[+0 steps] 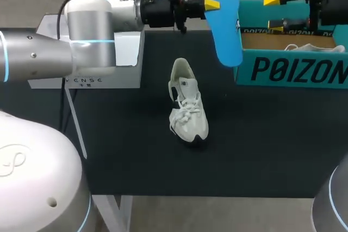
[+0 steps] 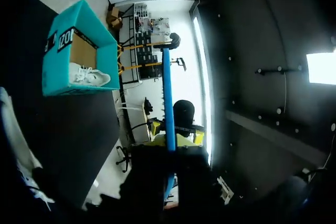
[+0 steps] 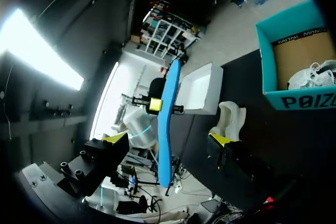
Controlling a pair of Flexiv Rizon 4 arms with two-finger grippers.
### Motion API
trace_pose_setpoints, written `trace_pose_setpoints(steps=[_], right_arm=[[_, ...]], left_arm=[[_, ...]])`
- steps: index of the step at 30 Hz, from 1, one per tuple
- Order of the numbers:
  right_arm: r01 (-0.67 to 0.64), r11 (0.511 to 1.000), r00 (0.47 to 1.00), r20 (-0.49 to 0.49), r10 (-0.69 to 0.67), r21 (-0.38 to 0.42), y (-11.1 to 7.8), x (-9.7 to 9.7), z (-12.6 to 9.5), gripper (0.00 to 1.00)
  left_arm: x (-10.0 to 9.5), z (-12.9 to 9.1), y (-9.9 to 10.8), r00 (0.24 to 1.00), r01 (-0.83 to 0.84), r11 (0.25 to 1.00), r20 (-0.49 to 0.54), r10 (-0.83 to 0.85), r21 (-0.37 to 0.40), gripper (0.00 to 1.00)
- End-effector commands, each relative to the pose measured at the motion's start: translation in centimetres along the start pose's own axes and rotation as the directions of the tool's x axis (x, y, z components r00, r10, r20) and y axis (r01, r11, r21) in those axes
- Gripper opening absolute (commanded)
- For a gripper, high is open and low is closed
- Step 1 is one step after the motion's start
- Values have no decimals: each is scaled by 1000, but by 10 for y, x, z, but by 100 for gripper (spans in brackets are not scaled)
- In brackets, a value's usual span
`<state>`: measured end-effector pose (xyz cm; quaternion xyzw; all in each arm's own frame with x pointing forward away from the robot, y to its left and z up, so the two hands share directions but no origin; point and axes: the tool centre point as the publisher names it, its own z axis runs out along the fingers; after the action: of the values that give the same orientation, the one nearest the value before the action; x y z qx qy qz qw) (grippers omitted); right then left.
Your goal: Take the shoe out of the shoebox, open the shoe tongue, remove and reinsert the insole, then place the shoe into the shoebox
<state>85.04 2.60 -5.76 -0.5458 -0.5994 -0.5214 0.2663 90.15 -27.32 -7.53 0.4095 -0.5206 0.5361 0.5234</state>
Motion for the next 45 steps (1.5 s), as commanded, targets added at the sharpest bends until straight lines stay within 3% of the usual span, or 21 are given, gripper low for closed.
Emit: trace_pose_setpoints(steps=[1, 6, 14, 27, 29, 31, 34, 36, 40, 45], right_arm=[[4, 1000, 964, 265, -9, 19, -2, 24, 0, 100], [1, 999, 922, 386, -22, 54, -2, 37, 9, 100], [-11, 993, 886, 462, -43, 113, 0, 53, 16, 100], [-11, 993, 886, 462, -43, 113, 0, 53, 16, 100], [-39, 990, 809, 586, -49, 137, -5, 63, 33, 100], [-83, 989, 675, 736, -38, 126, -9, 69, 47, 100], [-170, 980, 593, 805, 20, 101, -12, 74, 59, 100], [-198, 977, 579, 814, 47, 85, -14, 75, 64, 100], [-182, 981, 470, 882, 28, 66, -13, 79, 73, 100], [-153, 985, 431, 902, -6, 80, -7, 80, 74, 100]], left_arm=[[-5, 2, 0, 1000, 3, 1000, -4, -3, 5, 0], [-17, 6, -2, 1000, 26, 1000, 5, -26, -6, 0], [-26, 11, -6, 998, 60, 998, 12, -60, -22, 0], [-28, 14, -9, 996, 94, 995, 3, -94, -46, 0], [-28, 13, -10, 995, 97, 994, 3, -97, -46, 0], [-28, 13, -11, 994, 105, 993, 1, -105, -44, 0], [-28, 14, -13, 993, 118, 992, -4, -118, -46, 0], [-29, 14, -13, 992, 129, 991, 0, -129, -43, 0], [-28, 15, -13, 990, 140, 989, 9, -140, -50, 0], [-27, 15, -10, 986, 168, 984, 34, -166, -65, 0]])
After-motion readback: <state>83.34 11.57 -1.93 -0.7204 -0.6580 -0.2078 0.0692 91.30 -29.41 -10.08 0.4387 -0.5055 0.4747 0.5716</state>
